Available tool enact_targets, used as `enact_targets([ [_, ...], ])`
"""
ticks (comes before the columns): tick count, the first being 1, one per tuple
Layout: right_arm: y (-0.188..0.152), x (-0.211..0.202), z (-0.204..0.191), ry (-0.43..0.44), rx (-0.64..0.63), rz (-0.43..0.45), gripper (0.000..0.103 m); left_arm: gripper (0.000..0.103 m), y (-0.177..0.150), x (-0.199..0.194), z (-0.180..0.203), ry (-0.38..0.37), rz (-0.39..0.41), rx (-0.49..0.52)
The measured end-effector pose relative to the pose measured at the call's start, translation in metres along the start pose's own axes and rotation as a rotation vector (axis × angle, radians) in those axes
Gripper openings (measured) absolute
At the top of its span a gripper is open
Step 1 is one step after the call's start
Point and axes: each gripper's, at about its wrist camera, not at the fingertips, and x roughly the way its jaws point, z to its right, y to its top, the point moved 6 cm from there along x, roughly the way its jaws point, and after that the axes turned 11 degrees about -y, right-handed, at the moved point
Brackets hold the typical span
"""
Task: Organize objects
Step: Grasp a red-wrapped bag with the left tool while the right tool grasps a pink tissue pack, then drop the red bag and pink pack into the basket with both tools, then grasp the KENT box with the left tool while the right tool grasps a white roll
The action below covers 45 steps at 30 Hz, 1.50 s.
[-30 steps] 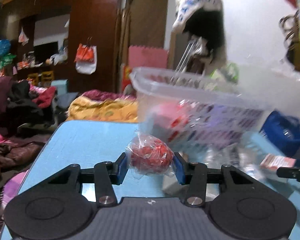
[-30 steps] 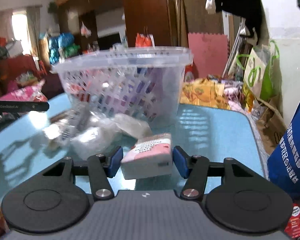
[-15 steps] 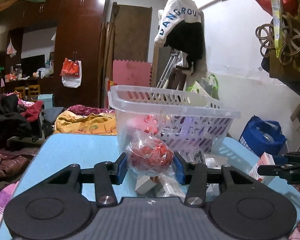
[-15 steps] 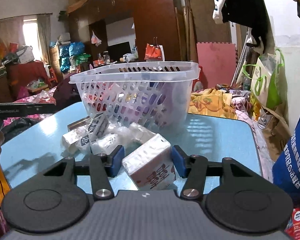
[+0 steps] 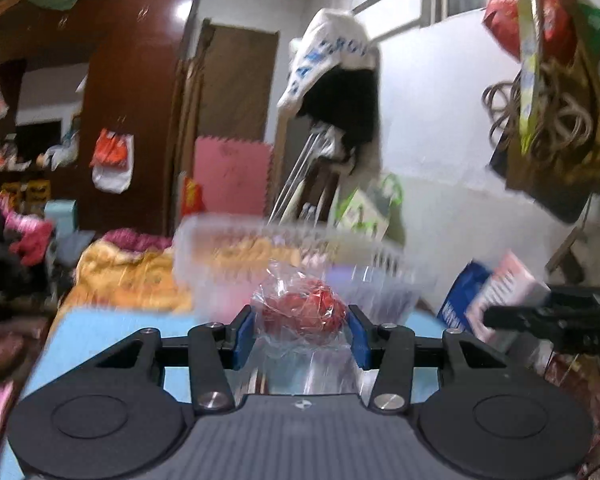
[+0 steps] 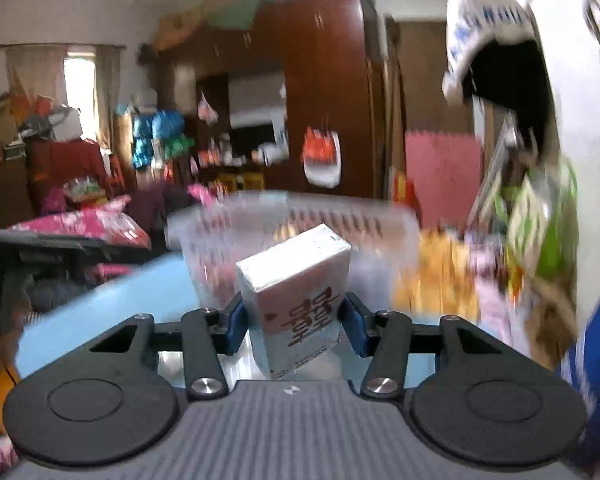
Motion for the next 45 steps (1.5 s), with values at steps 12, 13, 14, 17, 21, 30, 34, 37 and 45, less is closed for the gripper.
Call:
enact_targets([
  [12,0.066,0.122,-0.016,-0.069,-0.062,-0.050,0.087,0.081,0.047,0.119,-0.070,0.111,-0.158,-0.205],
  [13,0.064,0.119,-0.016,-0.070,-0.060,-0.050,0.089,0.081,0.044,0.117,-0.066,0.104,-0.163,-0.185],
  [14,0.062,0.111,-0.013,-0.065,-0.054,-0.045,0.094,0.081,0.043,0.111,-0.062,0.095,-0.148,-0.167],
  [17,0.056,0.077,-0.011,-0.043,-0.040,-0.001,0.103,0.089,0.038,0.074,-0.039,0.047,-0.076,-0.106],
  [21,0.022,0.036,-0.011,0.028,-0.032,-0.009,0.103,0.099,0.008,0.025,-0.013,0.046,-0.034,-0.022],
  [30,-0.075,0.090,-0.012,0.132,0.173,-0.318,0.095,0.080,-0.057,0.053,-0.043,0.103,-0.164,-0.178],
  [34,-0.082,0.098,-0.021,0.138,0.161,-0.324,0.075,0.073,-0.069,0.066,-0.052,0.153,-0.228,-0.177],
  [37,-0.086,0.095,-0.032,0.144,0.124,-0.320,0.073,0.073,-0.079,0.075,-0.054,0.174,-0.282,-0.170],
  [45,-0.103,0.065,-0.033,0.122,0.038,-0.297,0.049,0.053,-0.084,0.072,-0.051,0.134,-0.279,-0.190],
])
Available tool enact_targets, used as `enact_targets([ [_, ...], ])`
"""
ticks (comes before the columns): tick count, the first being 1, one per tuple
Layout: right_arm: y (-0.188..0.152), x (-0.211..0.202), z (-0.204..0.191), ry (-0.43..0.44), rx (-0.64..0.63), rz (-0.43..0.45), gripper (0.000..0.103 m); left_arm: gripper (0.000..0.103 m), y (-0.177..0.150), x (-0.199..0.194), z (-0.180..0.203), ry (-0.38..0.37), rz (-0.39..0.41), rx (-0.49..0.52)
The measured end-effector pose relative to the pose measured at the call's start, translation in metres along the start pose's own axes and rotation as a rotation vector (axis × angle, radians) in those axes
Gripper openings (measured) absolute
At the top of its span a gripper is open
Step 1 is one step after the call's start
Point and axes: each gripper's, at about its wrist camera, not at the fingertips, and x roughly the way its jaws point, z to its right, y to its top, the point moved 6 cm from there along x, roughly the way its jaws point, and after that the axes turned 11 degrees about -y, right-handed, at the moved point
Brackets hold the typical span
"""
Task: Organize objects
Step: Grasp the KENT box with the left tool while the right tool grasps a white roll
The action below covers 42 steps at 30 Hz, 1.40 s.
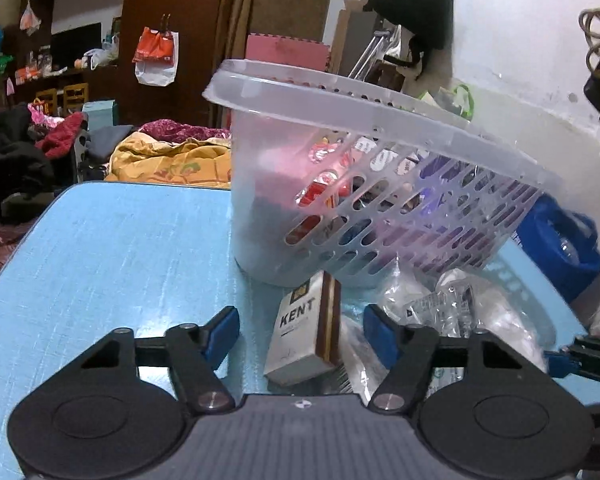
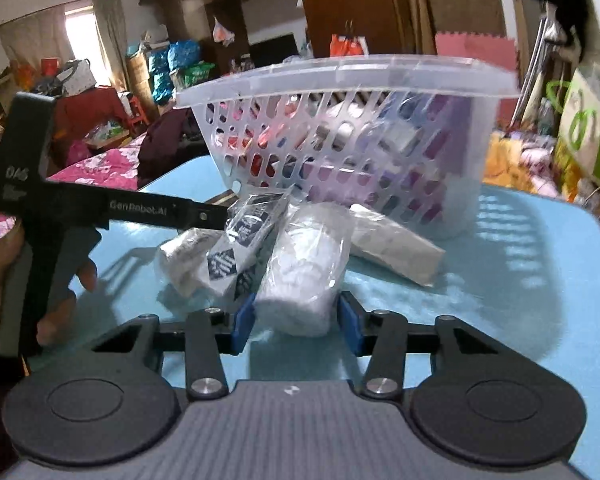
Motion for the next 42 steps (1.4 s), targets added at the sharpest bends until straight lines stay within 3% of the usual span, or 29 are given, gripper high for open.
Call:
enact_targets([
  [1,-0.003,-0.004,0.001,-0.002,-0.004,0.011,0.049,0.045,0.000,-0.002,-0.002,-0.019,0.013,-0.016],
  [4,-0.011,-0.018,0.001,-0.001,-0.010,0.054,0.049,0.039,-0.001,-0.008,-0.005,-0.005,0.048,-0.016],
  [10,-0.014,-0.029,-0.006,-0.014,-0.027,0.134,0.048,0.043,-0.001,-0.002,-0.003,-0.001,0.037,0.003],
  [17,-0.014,-0.030,0.001,0.008,0.029,0.161,0.048,0.037,-0.004,-0.014,-0.014,-0.003,0.093,-0.050],
  [22,-0.014,-0.026,-0.005,-0.018,-0.016,0.142,0.050,0.046,-0.002,-0.005,-0.017,0.008,0.066,-0.070],
  [25,-0.012,-0.021,-0.007,-0.051,-0.030,0.114,0.062,0.049,-0.001,-0.003,-0.020,0.011,0.063,-0.085],
  [28,-0.009,-0.014,-0.011,-0.069,-0.048,0.091,0.064,0.053,-0.001,-0.002,-0.026,0.014,0.063,-0.117],
  [30,-0.009,-0.010,-0.013,-0.078,-0.060,0.076,0.063,0.054,0.000,-0.005,-0.031,0.031,0.074,-0.138],
  [31,-0.010,-0.009,-0.014,-0.084,-0.067,0.071,0.052,0.054,-0.001,-0.007,-0.034,0.035,0.082,-0.152],
  [32,-0.012,-0.010,-0.013,-0.087,-0.066,0.073,0.047,0.054,-0.001,-0.008,-0.037,0.032,0.088,-0.170],
  [39,-0.014,-0.019,-0.007,-0.043,-0.019,0.112,0.047,0.054,0.000,-0.016,-0.043,0.047,0.144,-0.210],
  [42,-0.014,-0.020,-0.006,-0.024,-0.007,0.116,0.047,0.053,0.001,-0.008,-0.043,0.078,0.112,-0.193],
])
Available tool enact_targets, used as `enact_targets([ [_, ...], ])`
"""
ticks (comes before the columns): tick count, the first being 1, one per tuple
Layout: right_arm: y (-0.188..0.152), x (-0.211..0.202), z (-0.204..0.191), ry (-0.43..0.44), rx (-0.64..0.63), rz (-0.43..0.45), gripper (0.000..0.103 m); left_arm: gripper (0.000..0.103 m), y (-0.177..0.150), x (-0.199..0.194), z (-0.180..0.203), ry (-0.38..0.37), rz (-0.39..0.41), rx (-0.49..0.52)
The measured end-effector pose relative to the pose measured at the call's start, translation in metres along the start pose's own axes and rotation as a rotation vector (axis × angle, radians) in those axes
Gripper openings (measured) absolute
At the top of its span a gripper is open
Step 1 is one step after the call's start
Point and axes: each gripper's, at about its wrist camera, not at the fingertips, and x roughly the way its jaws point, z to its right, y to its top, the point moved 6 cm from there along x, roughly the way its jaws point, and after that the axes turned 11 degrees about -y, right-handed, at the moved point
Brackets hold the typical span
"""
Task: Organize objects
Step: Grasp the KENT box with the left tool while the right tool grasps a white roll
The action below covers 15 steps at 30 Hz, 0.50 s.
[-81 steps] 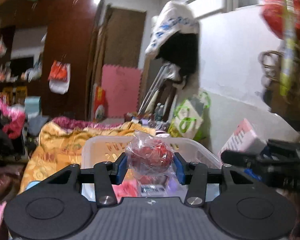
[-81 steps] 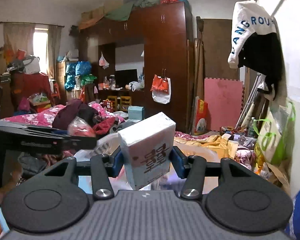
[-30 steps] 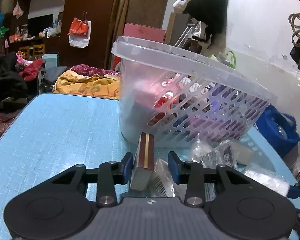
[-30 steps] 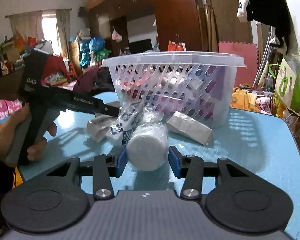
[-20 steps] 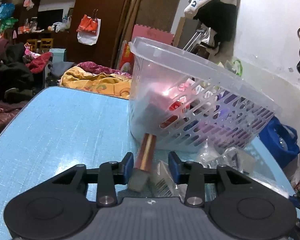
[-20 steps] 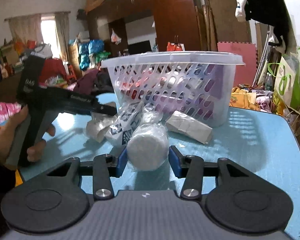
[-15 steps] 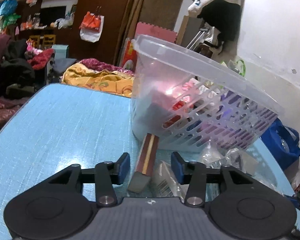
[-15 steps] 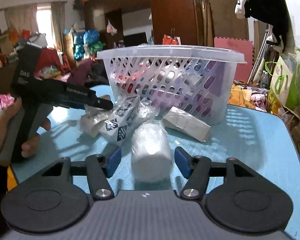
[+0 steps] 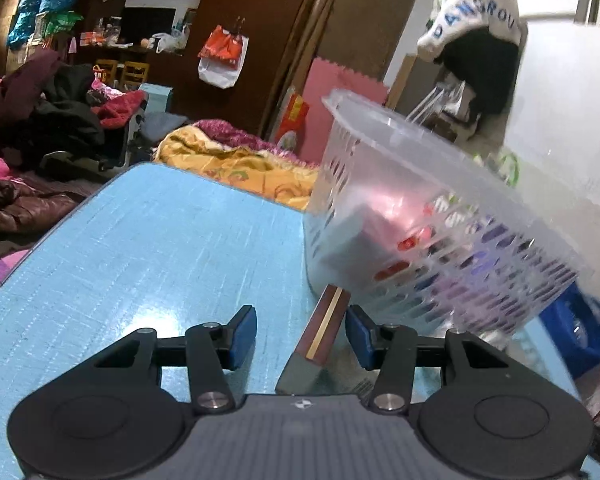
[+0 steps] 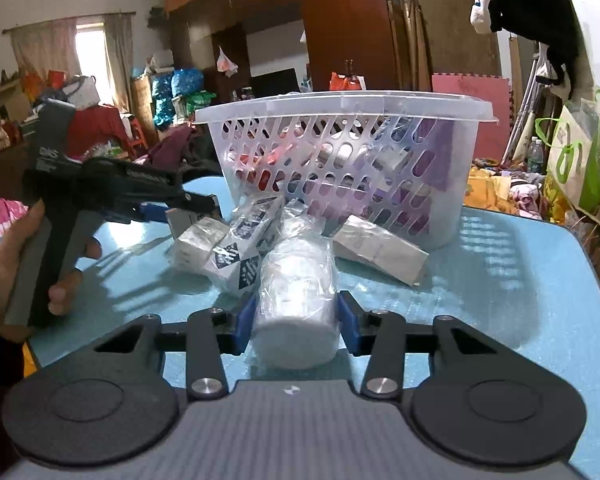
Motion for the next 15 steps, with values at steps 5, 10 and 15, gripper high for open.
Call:
enact_targets([
  [5,0.001,-0.003,-0.002,0.006,-0.006,0.021,0.047,0.019,-0.002,0.002,0.011,0.059,-0.015,0.105],
  [10,0.002,-0.017,0.001,0.017,0.007,0.098,0.047,0.019,-0.002,-0.026,0.024,-0.074,0.057,0.137],
  [15,0.030,-0.044,-0.001,0.028,0.010,0.167,0.047,0.019,0.016,-0.071,0.054,-0.212,0.141,0.167],
])
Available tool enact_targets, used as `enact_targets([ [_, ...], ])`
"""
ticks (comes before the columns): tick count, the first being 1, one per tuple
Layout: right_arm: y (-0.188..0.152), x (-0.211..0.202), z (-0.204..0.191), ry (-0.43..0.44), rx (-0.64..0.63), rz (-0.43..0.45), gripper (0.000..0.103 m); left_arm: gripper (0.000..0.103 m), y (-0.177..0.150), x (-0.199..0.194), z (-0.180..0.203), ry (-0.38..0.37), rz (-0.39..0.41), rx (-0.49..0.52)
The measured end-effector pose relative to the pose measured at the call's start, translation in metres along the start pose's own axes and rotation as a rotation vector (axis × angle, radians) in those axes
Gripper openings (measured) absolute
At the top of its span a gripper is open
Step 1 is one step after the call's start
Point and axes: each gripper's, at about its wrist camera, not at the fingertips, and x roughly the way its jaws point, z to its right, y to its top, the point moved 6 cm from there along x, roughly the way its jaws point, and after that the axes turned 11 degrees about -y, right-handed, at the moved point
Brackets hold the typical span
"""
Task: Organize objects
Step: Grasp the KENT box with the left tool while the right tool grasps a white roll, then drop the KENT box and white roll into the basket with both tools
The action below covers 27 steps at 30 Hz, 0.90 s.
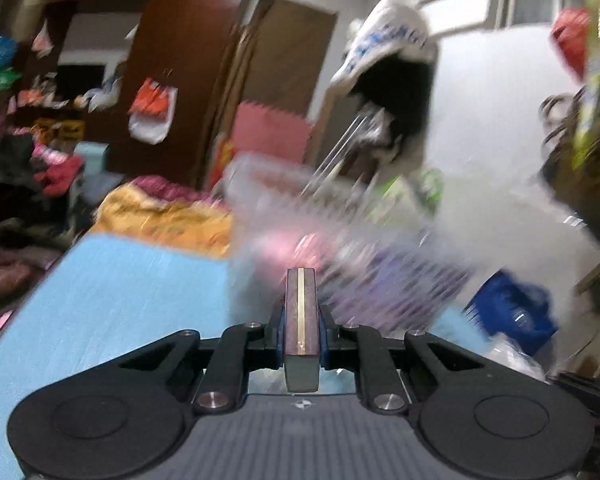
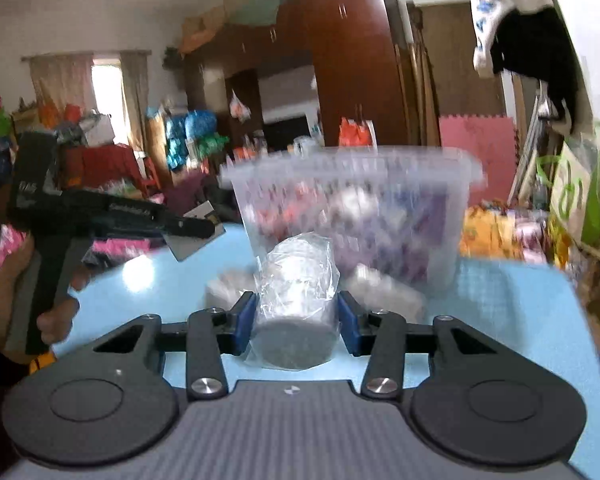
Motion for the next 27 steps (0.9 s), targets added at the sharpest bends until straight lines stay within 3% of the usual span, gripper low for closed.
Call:
enact_targets([
  [5,0.086,0.013,-0.006,-0.036,-0.054,0.075,0.047,0.019,0.065,0.014,0.036,-0.061,0.029,0.035],
  [8,0.125,0.051,-0.004,-0.051,-0.087,0.056,0.048,0.022,0.097,0.053,0.043,-0.023,-0.004,0.036],
  [9,0.131,0.062,-0.003,-0.059,-0.096,0.065,0.049,0.035,0.102,0.070,0.042,-0.013,-0.031,0.045],
  [10,0.135,0.073,-0.001,-0.080,-0.113,0.082,0.062,0.058,0.103,0.084,0.039,0.002,-0.059,0.049],
  [11,0.135,0.085,0.001,-0.117,-0.135,0.062,0.088,0.069,0.100,0.096,0.034,0.030,-0.089,0.045],
  [12,0.133,0.097,0.002,-0.150,-0.149,0.020,0.095,0.072,0.095,0.107,0.028,0.059,-0.114,0.034],
  [14,0.127,0.102,0.005,-0.185,-0.165,0.005,0.095,0.072,0.089,0.108,0.018,0.061,-0.116,0.025],
  [16,0.124,0.087,0.008,-0.178,-0.150,0.031,0.096,0.072,0.083,0.087,0.016,0.029,-0.066,0.015],
  [18,0.121,0.064,0.013,-0.165,-0.109,0.060,0.103,0.073,0.077,0.065,0.022,-0.009,-0.031,0.034],
  [21,0.106,0.035,0.018,-0.126,-0.098,0.087,0.103,0.085,0.052,0.029,0.033,-0.018,-0.011,0.081],
  [24,0.081,0.033,0.027,-0.130,-0.100,0.024,0.103,0.085,0.020,0.017,0.024,0.024,-0.061,0.088],
  [27,0.051,0.068,0.037,-0.124,-0.083,-0.140,0.103,0.085,-0.013,0.025,0.000,0.039,-0.171,0.026],
])
